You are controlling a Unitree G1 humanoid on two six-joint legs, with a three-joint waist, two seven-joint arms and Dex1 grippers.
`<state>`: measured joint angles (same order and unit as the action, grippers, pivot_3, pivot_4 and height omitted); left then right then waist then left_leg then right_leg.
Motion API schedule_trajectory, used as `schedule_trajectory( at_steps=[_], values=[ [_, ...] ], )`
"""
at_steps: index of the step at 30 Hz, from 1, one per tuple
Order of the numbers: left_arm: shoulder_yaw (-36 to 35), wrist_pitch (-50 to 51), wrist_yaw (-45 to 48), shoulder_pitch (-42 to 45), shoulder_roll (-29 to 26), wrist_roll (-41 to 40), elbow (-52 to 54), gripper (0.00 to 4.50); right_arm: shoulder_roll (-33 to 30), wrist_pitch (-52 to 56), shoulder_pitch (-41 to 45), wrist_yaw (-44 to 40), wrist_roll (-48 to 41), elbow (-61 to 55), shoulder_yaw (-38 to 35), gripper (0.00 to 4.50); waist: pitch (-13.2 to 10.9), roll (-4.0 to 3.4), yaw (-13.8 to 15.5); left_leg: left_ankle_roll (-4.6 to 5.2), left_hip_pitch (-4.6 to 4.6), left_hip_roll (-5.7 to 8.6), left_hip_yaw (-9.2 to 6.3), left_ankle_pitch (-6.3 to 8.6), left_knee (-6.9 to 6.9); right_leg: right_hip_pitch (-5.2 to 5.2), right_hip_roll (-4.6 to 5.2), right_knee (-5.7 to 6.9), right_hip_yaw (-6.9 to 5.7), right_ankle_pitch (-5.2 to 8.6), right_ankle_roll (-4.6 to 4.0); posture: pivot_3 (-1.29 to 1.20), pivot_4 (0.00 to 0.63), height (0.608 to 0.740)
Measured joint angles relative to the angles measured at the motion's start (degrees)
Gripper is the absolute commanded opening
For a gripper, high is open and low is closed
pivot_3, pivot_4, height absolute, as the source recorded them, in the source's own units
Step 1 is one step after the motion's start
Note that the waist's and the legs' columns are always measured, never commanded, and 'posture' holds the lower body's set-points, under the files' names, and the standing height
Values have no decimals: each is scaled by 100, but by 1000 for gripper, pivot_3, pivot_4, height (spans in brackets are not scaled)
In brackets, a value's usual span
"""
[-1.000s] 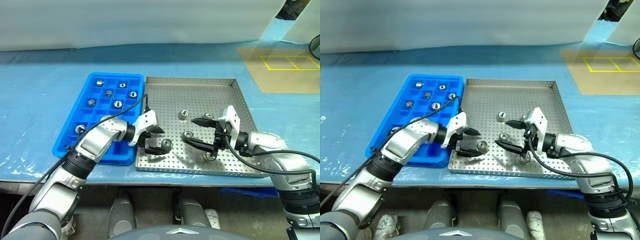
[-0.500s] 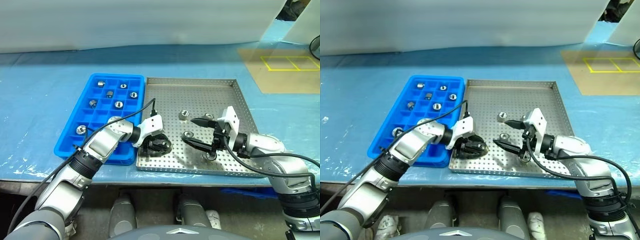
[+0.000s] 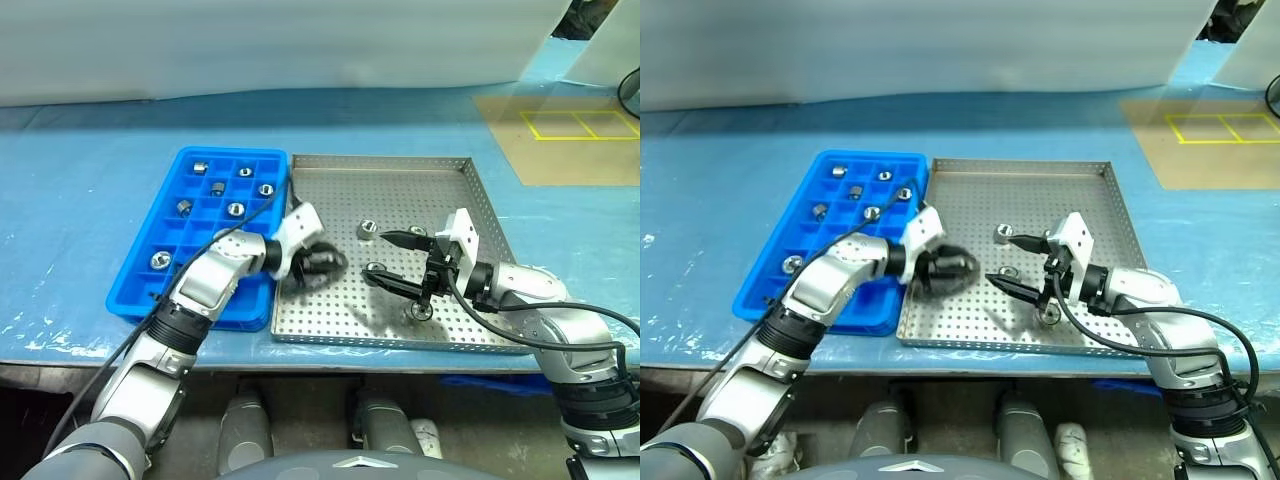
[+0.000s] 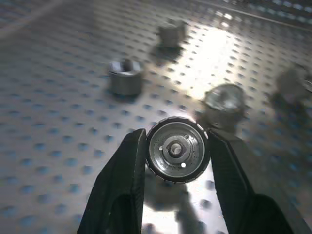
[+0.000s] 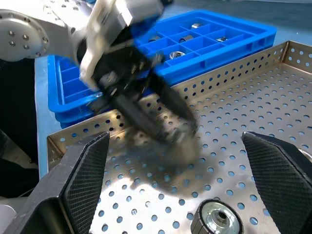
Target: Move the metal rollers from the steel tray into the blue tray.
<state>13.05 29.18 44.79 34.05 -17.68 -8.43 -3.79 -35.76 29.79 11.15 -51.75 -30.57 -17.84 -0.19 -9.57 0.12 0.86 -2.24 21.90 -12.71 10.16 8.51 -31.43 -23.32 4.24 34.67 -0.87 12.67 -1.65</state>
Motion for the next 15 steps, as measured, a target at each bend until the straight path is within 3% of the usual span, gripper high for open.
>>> schedule_trajectory(
  at_steps=[8,15],
  values=[
    [-1752,-94,-2666,-103,848,58,442,1569,189,-332,430,-348,249,564,434,4500,-2,3,26,11,23,-2,-8,6,-5,-5,2,-12,-18,0,0,-123,150,740],
    [-2080,254,-4246,-1022,1157,521,1224,1569,372,-592,704,-633,483,1095,652,4500,-7,11,125,16,35,-9,-13,9,-14,-6,5,-12,-35,2,-3,-66,150,740]
  ],
)
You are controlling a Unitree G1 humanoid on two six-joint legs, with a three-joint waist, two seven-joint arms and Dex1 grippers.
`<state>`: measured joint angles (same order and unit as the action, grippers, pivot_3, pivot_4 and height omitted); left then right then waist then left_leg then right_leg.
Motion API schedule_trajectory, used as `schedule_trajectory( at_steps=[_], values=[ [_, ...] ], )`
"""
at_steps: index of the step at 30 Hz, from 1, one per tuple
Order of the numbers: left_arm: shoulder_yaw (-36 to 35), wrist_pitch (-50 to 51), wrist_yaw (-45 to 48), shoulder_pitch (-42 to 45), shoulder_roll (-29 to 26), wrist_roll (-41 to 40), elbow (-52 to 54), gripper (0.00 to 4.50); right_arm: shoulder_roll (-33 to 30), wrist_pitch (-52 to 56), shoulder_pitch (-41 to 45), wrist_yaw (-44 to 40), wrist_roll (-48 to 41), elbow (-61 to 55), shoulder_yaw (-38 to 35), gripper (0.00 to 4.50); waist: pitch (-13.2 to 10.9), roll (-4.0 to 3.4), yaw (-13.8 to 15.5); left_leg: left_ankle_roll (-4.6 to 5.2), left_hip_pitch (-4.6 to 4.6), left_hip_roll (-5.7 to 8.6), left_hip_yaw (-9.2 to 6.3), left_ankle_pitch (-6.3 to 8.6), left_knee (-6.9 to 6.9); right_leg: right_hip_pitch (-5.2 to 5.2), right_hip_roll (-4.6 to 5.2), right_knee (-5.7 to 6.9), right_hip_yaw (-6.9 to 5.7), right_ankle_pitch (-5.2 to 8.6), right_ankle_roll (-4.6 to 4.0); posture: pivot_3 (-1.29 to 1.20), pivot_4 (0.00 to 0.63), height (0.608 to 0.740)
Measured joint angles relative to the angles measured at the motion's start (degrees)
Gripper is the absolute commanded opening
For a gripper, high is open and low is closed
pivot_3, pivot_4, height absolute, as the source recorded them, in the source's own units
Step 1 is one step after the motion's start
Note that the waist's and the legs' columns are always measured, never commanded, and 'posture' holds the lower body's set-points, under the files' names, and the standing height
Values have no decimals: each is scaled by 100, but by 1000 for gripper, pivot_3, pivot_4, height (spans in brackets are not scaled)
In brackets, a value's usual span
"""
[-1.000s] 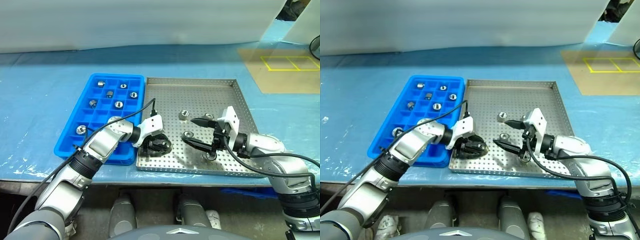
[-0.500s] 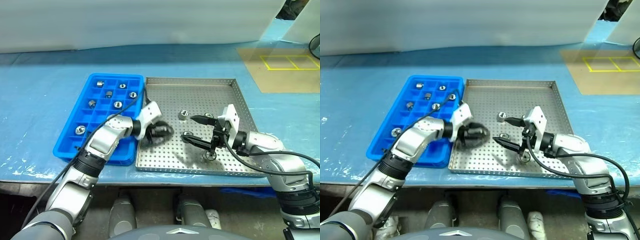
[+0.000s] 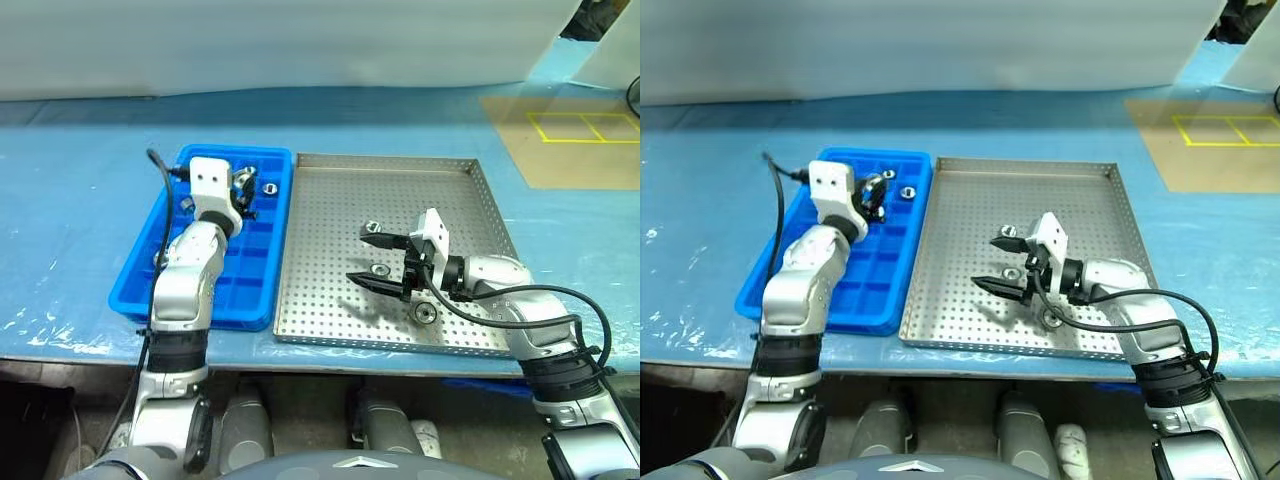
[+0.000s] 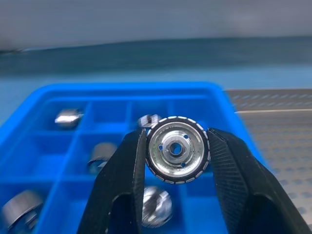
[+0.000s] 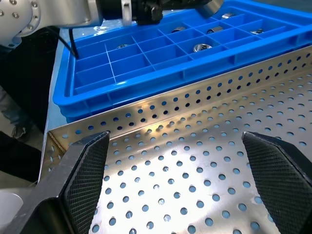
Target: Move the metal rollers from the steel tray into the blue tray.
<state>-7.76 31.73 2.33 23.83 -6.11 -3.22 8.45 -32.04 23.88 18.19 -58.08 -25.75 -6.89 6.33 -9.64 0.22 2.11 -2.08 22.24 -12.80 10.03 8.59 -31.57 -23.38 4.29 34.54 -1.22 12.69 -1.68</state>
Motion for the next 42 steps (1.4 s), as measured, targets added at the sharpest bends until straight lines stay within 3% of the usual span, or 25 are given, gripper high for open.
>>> schedule_trajectory(
  at_steps=[6,28,36,37,42],
  values=[
    [-88,307,-616,-235,23,270,429,1569,86,-91,180,-189,96,172,113,4500,-3,5,89,0,4,1,-3,1,-8,2,4,1,-2,0,0,-45,150,740],
    [129,1133,-1077,-487,26,756,560,1569,188,-172,66,-230,305,251,115,4500,-3,6,71,1,9,1,-3,2,-6,-5,3,-2,-3,1,2,-72,150,740],
    [95,1437,-910,-537,110,586,602,4303,188,-191,56,-228,337,250,116,4500,-3,6,66,0,10,2,-3,2,-2,-6,3,-7,-4,1,3,-72,150,740],
    [93,1470,-877,-544,114,555,600,4478,187,-197,55,-226,339,250,116,4500,-3,6,66,1,10,1,-3,2,-1,-6,3,-8,-4,1,3,-72,150,740],
    [283,1075,-35,-459,-25,119,578,4478,186,-197,45,-203,345,238,116,4500,-4,7,89,1,28,1,-5,2,-1,-20,3,-11,-6,1,2,-81,150,740]
  ],
)
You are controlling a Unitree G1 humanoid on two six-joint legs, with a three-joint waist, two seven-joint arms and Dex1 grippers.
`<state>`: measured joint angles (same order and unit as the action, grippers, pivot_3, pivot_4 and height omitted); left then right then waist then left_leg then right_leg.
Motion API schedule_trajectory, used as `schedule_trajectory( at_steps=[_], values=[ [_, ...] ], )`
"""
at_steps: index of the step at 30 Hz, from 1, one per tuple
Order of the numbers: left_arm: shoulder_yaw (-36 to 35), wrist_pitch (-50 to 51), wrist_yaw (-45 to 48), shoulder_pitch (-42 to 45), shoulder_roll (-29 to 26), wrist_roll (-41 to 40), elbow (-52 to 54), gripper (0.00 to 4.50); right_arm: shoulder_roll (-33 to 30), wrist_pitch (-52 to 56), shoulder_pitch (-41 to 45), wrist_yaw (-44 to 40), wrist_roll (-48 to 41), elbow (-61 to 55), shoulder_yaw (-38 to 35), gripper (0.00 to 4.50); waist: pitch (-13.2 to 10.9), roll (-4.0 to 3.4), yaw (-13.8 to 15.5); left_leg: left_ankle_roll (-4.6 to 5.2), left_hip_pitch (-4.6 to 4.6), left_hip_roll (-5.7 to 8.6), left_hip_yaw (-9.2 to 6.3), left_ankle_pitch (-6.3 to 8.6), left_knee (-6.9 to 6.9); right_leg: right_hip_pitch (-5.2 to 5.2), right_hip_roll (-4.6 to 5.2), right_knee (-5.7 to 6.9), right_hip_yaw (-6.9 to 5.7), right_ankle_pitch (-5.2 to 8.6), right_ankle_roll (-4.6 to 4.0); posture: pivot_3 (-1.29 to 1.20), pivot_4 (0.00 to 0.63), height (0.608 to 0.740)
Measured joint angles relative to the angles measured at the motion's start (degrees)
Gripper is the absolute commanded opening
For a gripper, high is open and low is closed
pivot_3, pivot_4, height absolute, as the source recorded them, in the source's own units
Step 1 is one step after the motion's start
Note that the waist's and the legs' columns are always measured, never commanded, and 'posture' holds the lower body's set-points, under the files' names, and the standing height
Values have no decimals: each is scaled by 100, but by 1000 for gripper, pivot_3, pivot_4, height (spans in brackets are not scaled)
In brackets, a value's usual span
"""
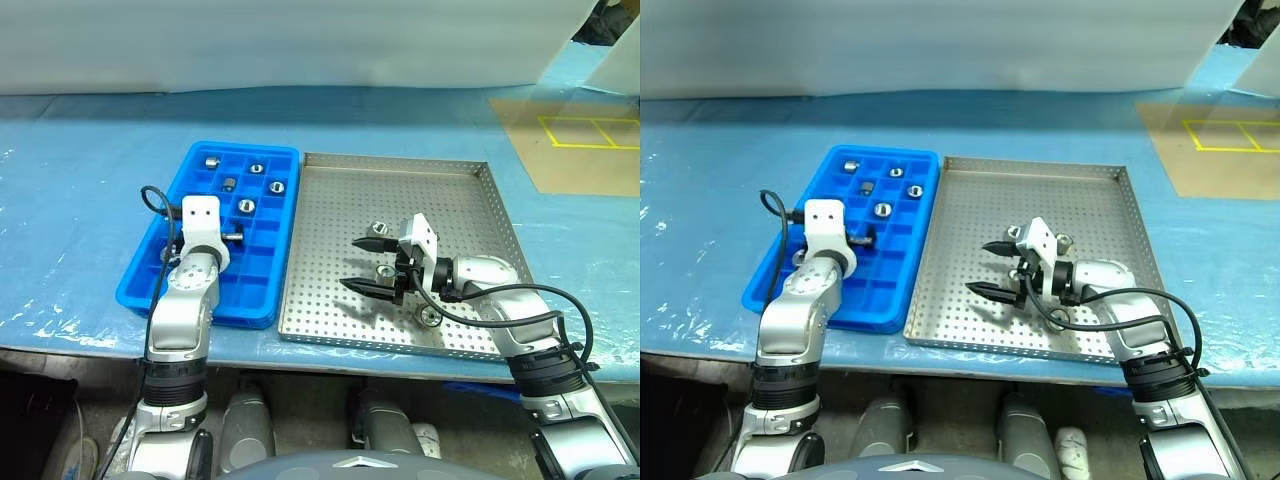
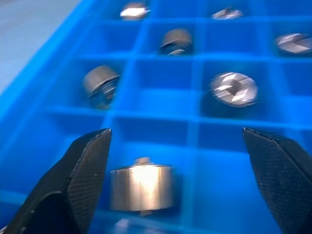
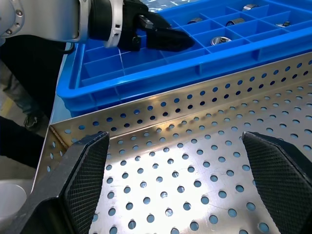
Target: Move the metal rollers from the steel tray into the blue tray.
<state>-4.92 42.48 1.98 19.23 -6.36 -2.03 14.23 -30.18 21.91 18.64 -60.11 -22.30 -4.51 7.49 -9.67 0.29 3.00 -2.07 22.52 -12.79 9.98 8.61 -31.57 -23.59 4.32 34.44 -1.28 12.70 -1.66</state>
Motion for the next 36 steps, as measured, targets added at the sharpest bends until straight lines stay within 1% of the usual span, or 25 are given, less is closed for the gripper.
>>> schedule_trajectory(
  at_steps=[2,5,8,12,16,20,22,25,28,31,36],
  values=[
    [114,-364,478,283,-43,-234,-82,4478,1,4,-2,23,0,-28,1,4500,0,0,31,1,18,0,0,-1,-5,-16,1,4,1,-1,0,-90,150,740],
    [355,-948,1354,767,-287,-570,-346,4478,2,54,-4,44,-24,-102,-3,4500,0,-1,58,1,28,1,1,-1,-7,-33,0,12,4,-2,0,-111,150,740],
    [496,-1366,2207,1200,-464,-904,-871,4478,-25,323,-38,75,-228,-289,-96,4500,0,-1,57,18,44,1,2,-14,-7,-54,-1,23,7,-2,-1,-133,150,740],
    [609,-1813,3187,1618,-690,-1168,-1479,4478,-349,548,-63,74,-460,-547,-427,4500,1,-2,49,18,45,2,3,-15,-13,-57,-1,28,12,-3,-1,-181,150,740],
    [1153,-2300,4370,1848,-843,-1188,-2153,4478,-704,651,-258,102,-495,-683,-759,4500,2,-3,43,18,45,3,5,-15,-18,-55,0,30,16,-3,-1,-238,150,740],
    [1979,-2917,5380,1960,-841,-923,-2844,4478,-867,699,-549,173,-501,-800,-927,4500,2,-4,-17,22,44,3,6,-14,-24,-53,-1,31,18,-4,0,-280,150,740],
    [2173,-3154,5700,2087,-715,-827,-3294,4478,-924,702,-734,246,-499,-839,-1026,4500,2,-5,-78,23,45,2,6,-13,-33,-53,-1,37,19,-5,-1,-327,150,740],
    [2303,-3403,5919,2350,-439,-761,-3759,4478,-993,689,-1027,335,-499,-969,-1215,4500,4,-7,-99,29,44,1,6,-9,-48,-48,-1,40,22,-6,-1,-365,150,740],
    [2459,-3770,5917,2583,-284,-467,-4299,4478,-1008,597,-1296,411,-489,-1006,-1382,4500,8,-14,-164,39,33,2,8,-1,-60,-33,1,38,24,-7,1,-387,150,740],
    [2519,-4005,5850,2625,-135,-261,-4782,4478,-1008,511,-1595,447,-488,-1034,-1532,4500,9,-15,-229,44,32,3,9,4,-66,-29,2,35,27,-7,2,-421,150,740],
    [2650,-4011,6080,2621,-7,-114,-4936,4478,-1008,317,-2041,539,-487,-1153,-1733,4500,9,-16,-296,50,30,2,11,5,-67,-29,1,34,30,-8,2,-451,150,740]
  ],
)
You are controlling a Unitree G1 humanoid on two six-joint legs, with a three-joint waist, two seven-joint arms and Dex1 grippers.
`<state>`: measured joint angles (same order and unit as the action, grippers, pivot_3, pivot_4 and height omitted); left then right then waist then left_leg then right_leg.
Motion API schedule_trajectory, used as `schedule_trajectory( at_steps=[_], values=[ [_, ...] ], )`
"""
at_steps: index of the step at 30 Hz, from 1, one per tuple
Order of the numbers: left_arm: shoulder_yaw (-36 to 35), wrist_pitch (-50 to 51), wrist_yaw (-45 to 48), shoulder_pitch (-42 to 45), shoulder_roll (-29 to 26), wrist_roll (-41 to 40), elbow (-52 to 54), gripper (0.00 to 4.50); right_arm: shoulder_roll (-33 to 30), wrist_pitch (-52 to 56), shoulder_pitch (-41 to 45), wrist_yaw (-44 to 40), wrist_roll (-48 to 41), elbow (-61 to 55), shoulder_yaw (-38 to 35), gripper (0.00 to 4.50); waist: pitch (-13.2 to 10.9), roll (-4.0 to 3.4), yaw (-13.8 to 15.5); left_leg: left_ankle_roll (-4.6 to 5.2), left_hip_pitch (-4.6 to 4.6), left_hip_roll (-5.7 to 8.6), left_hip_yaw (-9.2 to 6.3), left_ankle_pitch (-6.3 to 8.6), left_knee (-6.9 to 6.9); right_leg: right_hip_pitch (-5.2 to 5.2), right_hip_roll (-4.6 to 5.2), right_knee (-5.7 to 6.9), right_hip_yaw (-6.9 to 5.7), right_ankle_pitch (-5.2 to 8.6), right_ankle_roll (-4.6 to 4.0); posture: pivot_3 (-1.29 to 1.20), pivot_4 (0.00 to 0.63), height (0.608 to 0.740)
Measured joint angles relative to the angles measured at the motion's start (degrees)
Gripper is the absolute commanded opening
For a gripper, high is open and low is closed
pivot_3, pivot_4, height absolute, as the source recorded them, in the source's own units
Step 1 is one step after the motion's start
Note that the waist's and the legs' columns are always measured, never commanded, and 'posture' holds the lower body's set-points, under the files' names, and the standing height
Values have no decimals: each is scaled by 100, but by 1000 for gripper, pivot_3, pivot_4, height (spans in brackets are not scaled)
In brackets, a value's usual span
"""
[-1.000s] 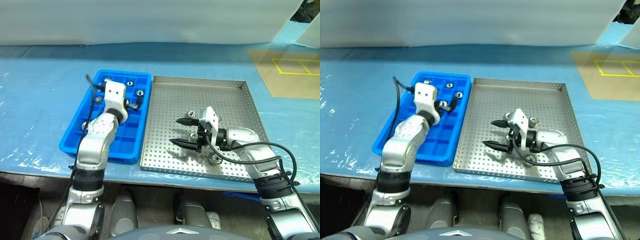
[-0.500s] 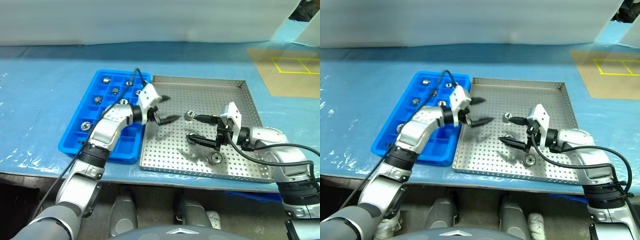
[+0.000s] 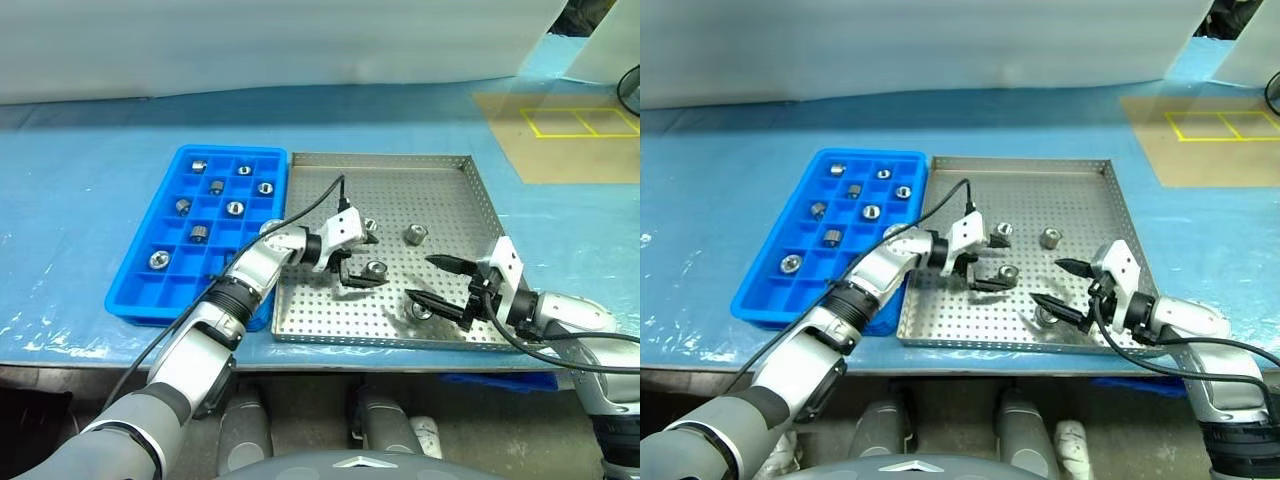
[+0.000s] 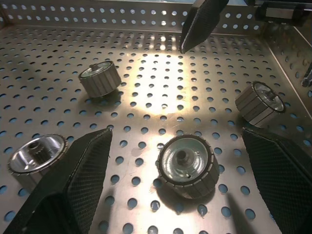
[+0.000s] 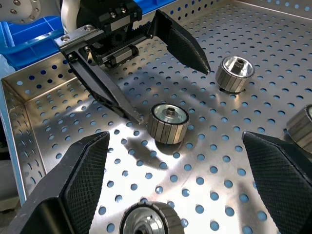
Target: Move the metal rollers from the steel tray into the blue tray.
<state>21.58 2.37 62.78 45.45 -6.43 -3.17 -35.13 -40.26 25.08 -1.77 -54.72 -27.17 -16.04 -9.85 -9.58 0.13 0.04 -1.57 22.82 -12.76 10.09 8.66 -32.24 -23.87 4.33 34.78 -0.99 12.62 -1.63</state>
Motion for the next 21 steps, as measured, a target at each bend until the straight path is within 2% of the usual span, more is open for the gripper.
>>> schedule_trajectory(
  at_steps=[4,5,7,13,14,21],
  values=[
    [114,53,63,-41,24,158,-44,4478,14,-69,-205,112,0,-161,-46,4500,1,-1,-89,5,0,3,0,3,-6,5,3,-2,0,0,1,-466,150,740],
    [142,78,49,-59,29,222,-89,4307,23,-70,-244,145,-1,-219,-48,4500,1,-2,-98,5,0,3,0,4,-6,5,3,-2,0,0,1,-466,150,740],
    [152,143,7,-110,65,308,-190,3890,32,-70,-287,221,-3,-318,-49,4500,1,-2,-107,6,0,2,0,4,-6,4,3,-2,0,0,1,-469,150,740],
    [112,369,-29,-215,121,309,-173,1831,32,-23,-346,341,-34,-508,-50,4500,1,-3,-102,11,1,5,0,7,-7,9,6,-7,-1,0,1,-441,150,740],
    [96,404,-77,-219,146,306,-165,1647,31,1,-340,355,-47,-512,-50,4500,2,-3,-98,12,1,6,0,8,-7,11,8,-7,-2,0,1,-429,150,740],
    [-252,998,-401,-488,219,25,487,1647,3,230,133,303,-139,-494,32,4500,1,-2,-82,13,0,4,-1,9,-6,11,8,-7,-6,0,1,-330,150,740]
  ],
)
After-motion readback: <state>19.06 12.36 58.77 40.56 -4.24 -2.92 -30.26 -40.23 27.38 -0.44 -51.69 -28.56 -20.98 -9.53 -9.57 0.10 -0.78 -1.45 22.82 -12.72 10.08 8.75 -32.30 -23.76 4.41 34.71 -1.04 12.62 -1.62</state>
